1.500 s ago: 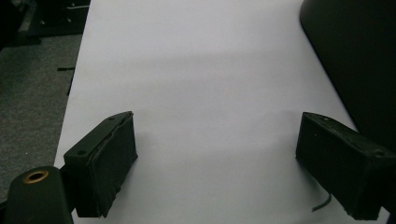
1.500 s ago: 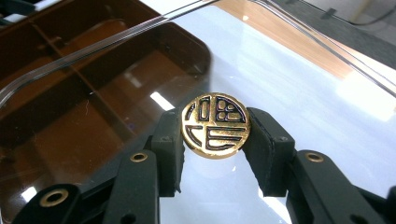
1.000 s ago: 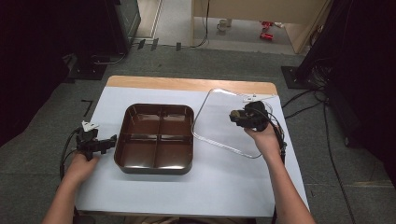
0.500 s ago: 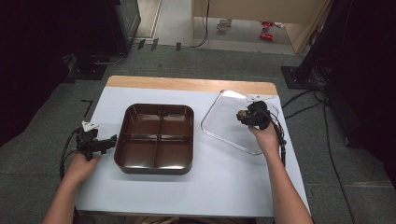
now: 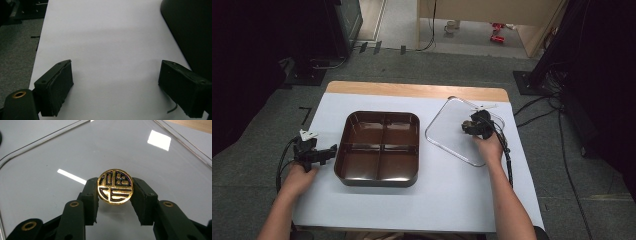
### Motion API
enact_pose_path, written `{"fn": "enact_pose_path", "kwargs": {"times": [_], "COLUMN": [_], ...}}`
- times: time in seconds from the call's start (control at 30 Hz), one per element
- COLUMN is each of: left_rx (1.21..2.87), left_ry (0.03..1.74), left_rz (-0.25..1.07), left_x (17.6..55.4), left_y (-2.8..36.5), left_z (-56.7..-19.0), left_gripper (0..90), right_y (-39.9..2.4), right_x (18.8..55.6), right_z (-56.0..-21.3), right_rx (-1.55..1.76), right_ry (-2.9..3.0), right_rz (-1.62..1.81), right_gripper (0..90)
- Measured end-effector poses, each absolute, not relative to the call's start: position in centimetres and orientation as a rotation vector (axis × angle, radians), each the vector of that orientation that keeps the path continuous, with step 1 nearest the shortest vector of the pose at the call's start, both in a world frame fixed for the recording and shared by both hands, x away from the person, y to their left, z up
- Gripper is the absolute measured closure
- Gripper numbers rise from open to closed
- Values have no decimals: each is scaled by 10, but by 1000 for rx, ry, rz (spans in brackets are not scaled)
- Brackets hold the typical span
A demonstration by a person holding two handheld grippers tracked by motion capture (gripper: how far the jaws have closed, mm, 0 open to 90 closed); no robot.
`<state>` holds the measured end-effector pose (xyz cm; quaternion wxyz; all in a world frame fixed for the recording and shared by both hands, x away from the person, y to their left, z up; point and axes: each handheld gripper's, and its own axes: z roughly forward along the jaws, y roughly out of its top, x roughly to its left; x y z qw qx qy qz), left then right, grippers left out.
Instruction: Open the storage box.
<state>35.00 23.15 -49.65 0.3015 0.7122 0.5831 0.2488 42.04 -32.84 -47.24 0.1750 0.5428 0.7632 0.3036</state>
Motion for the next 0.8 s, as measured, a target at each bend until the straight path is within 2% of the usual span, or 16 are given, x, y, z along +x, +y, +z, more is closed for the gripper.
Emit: {"fn": "enact_pose_path", "kwargs": {"times": [0.2, 0.33, 0.47, 0.8], "left_rx": [1889, 1889, 1889, 1889], "left_ry": [1547, 1547, 1547, 1547], "left_rz": [660, 661, 660, 661], "left_x": [350, 350, 350, 350], "left_y": [231, 231, 231, 231], "left_z": [-497, -497, -497, -497], "left_gripper": [122, 122, 122, 122], "right_y": [-331, -333, -333, -322], "right_x": [419, 416, 411, 386], "right_z": [-477, -474, -464, -440], "right_rx": [1522, 1560, 1556, 1519], "right_ry": [2137, 2119, 2115, 2133], "right_rz": [909, 936, 953, 1063], "right_gripper": [575, 438, 386, 374]}}
